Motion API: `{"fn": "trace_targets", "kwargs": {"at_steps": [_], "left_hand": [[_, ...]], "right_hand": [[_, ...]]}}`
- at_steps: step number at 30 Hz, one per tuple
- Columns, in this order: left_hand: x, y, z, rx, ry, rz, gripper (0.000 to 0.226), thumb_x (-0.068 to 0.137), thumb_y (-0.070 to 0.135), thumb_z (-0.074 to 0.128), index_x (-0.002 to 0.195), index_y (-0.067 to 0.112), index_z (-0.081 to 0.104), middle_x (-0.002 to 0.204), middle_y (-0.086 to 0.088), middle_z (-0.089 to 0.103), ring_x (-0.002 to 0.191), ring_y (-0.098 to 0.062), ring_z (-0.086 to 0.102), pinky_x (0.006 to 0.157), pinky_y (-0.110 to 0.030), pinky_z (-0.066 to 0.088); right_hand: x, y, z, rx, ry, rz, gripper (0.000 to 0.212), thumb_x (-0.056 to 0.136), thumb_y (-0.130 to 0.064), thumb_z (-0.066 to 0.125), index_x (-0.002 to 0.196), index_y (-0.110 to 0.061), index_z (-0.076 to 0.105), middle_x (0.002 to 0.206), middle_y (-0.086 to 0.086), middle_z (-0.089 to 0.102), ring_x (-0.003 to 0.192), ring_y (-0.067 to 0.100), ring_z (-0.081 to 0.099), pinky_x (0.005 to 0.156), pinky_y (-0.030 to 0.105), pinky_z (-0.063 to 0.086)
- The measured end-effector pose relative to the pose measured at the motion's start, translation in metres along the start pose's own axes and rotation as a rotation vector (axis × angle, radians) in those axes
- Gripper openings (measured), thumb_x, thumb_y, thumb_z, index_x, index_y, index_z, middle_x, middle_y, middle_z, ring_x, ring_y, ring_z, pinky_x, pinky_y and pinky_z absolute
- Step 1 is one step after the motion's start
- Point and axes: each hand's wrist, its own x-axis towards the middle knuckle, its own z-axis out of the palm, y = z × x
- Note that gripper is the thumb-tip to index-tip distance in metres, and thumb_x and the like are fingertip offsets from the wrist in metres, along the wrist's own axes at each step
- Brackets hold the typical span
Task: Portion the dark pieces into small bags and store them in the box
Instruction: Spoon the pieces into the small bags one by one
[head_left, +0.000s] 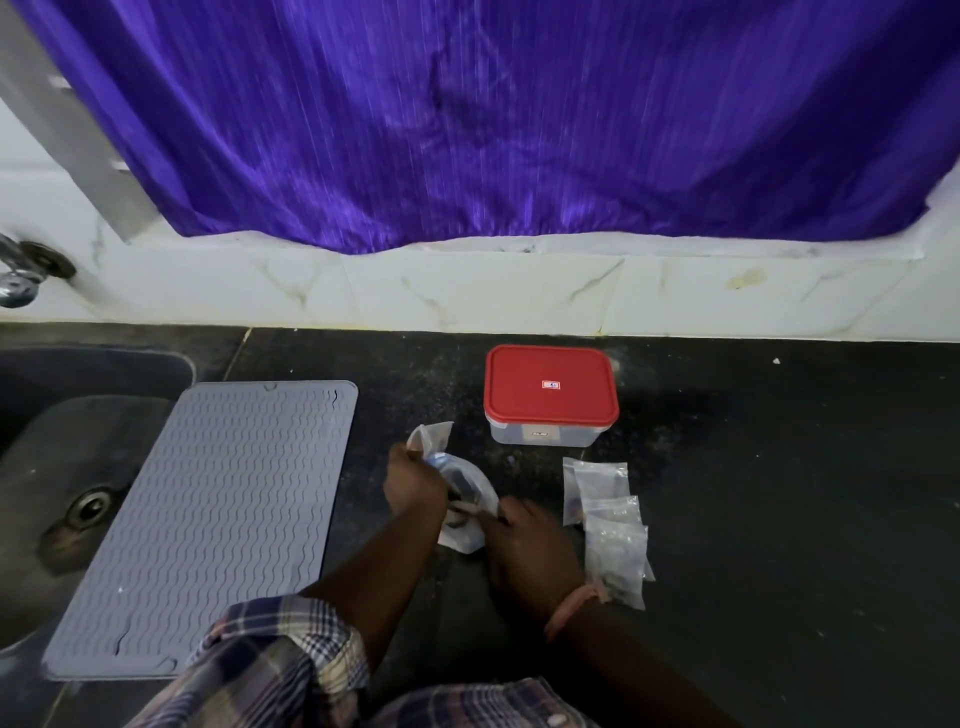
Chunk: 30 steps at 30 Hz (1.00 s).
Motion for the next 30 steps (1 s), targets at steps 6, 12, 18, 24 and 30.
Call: {"fn": "trace_targets", "kwargs": {"at_steps": [6,12,18,24,30], "left_hand": [[-0.002,0.0,-0.001,-0.057,-0.024,0.043,0.024,0.107,0.02,0.043,0.121,0.009,0.06,0.119,-0.013,0.066,0.113,-0.03,0.062,0.087,-0.033,0.043],[-0.004,-0.001,0.0,-0.111,-0.057,0.083,0.027,0.108,0.021,0.041,0.122,0.009,0.06,0.113,-0.007,0.063,0.098,-0.018,0.056,0.083,-0.031,0.041],[-0.001,-0.002,-0.001,-0.122,-0.077,0.044,0.03,0.109,0.022,0.039,0.124,0.009,0.061,0.118,-0.009,0.064,0.107,-0.021,0.06,0.084,-0.03,0.041],[0.003,-0.005,-0.002,-0.1,-0.092,0.025,0.032,0.109,0.024,0.038,0.122,0.007,0.061,0.12,-0.014,0.067,0.111,-0.029,0.063,0.088,-0.033,0.046],[0.001,-0.003,-0.006,-0.126,-0.105,-0.003,0.032,0.11,0.021,0.038,0.125,0.006,0.06,0.122,-0.014,0.065,0.107,-0.024,0.06,0.086,-0.031,0.042]], "right_hand": [[0.014,0.011,-0.021,0.247,0.171,0.198,0.016,0.088,-0.022,0.052,0.076,-0.017,0.061,0.077,-0.001,0.049,0.068,0.018,0.05,0.058,0.033,0.041],[0.025,0.01,-0.031,0.08,0.118,0.207,0.02,0.076,-0.027,0.053,0.059,-0.017,0.06,0.073,0.002,0.059,0.064,0.019,0.058,0.055,0.027,0.04],[0.027,0.0,-0.022,0.195,0.073,0.2,0.017,0.088,-0.025,0.053,0.074,-0.02,0.06,0.079,0.0,0.054,0.074,0.019,0.059,0.068,0.03,0.049],[0.032,0.002,-0.015,0.067,0.038,0.059,0.026,0.08,-0.021,0.068,0.105,-0.024,0.073,0.085,0.0,0.058,0.078,0.019,0.059,0.075,0.032,0.052],[0.036,0.008,-0.015,0.106,0.009,0.047,0.02,0.081,-0.031,0.063,0.097,-0.03,0.074,0.084,-0.002,0.054,0.082,0.019,0.056,0.066,0.027,0.042]]}}
